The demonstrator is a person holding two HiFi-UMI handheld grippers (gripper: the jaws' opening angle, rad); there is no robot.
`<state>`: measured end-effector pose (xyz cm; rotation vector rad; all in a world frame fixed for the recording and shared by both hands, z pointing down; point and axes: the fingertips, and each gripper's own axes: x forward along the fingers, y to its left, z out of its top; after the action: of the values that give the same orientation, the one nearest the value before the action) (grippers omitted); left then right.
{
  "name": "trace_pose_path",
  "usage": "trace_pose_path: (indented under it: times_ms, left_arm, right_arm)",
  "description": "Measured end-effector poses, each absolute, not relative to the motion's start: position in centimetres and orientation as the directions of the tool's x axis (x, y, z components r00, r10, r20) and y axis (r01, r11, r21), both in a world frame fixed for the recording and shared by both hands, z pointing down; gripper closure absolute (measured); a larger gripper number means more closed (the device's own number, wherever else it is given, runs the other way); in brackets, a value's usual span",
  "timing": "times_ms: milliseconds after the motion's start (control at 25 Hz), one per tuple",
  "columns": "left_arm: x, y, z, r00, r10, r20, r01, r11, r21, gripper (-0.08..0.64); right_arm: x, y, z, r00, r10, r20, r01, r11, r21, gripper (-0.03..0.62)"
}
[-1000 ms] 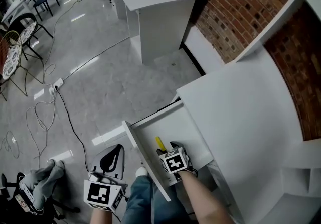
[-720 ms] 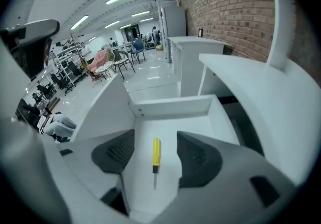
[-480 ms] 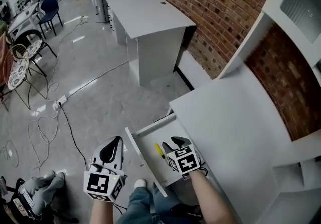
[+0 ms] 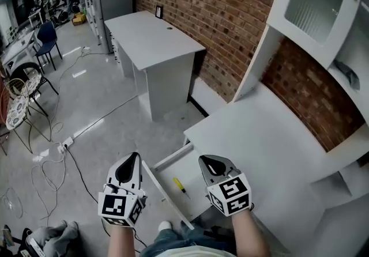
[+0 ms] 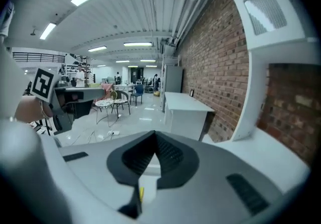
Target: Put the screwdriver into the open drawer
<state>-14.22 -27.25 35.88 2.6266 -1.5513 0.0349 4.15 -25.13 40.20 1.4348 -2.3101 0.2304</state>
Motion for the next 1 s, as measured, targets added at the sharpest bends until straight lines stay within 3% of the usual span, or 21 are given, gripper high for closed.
trace_pose_path:
  times_ms: [200,400,600,1000]
  left_arm:
    - [-13.0,-26.6,33.6,0.549,-0.835,0.017,-0.836,-0.549,0.030,0.546]
    - [-12.1,-25.1,32.0,0.613,-0.790,-0.024,-0.790,-0.613,-0.019,0.546]
    - [-12.2,-23.7,30.6,0.630,-0.775,-0.043,-0.777,-0.629,-0.040,0.546]
    - [-12.0,-20.1,28.6,0.620,-0.780,-0.092,-0.785,-0.618,-0.050,0.546]
  right_arm:
    - [6.0,-22.4,33.9,-0.316,-0.921,0.230,-0.927,0.351,0.131,0.581]
    - [7.2,-18.5,31.1,-0.204,-0.972,0.116,-0.954,0.224,0.201,0.583]
    - [8.9,-15.5,29.8,-0.099,-0.993,0.058,-0.975,0.108,0.195,0.583]
    - [9.4,-11.3,27.3,-0.081,-0.997,-0.009,-0.969,0.077,0.235,0.583]
